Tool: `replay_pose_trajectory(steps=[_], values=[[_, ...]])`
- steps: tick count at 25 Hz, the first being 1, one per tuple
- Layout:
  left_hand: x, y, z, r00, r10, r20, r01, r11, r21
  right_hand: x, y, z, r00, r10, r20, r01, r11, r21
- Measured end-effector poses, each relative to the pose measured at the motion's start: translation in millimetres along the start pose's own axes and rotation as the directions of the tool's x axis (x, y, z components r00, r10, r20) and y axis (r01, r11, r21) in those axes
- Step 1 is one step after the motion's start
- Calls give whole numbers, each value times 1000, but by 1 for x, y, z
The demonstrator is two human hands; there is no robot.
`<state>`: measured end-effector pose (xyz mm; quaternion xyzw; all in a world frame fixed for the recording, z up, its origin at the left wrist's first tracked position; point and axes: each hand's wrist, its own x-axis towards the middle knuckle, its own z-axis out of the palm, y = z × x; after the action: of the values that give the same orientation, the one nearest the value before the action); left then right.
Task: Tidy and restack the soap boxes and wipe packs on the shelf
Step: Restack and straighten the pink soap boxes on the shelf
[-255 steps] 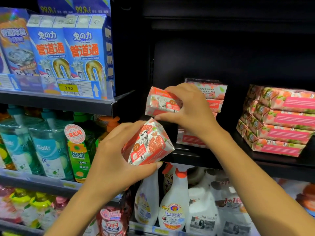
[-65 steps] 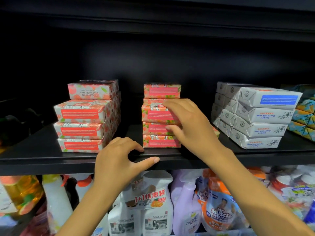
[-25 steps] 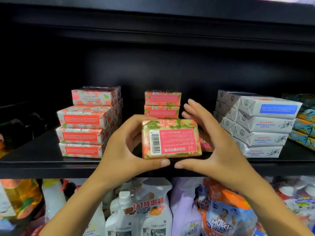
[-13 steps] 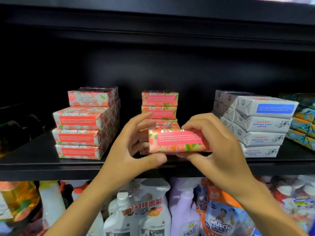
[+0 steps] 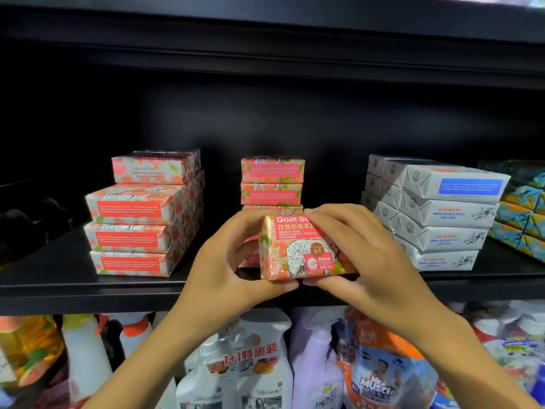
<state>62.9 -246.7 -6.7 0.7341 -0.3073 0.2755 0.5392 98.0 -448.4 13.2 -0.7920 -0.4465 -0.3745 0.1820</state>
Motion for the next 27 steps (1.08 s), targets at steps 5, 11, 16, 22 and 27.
replay_pose_trajectory(steps=[5,11,16,22,27], values=[[-9,-12,-15,984,51,-170,30,897,441,-2,22,-12,993,91,-70,-94,995,-45],[-24,-31,-31,969,-14,-246,185,702,687,10,67,-10,939,342,43,-335,934,-127],[-27,-36,-29,989,23,-145,93,668,739,15,80,4,923,305,235,-300,952,-56],[-27,-38,-28,989,3,-149,106,685,721,8,74,12,940,293,174,-267,951,-156],[-27,-37,-29,988,-36,-151,133,700,702,5,58,17,950,309,39,-303,945,-120]])
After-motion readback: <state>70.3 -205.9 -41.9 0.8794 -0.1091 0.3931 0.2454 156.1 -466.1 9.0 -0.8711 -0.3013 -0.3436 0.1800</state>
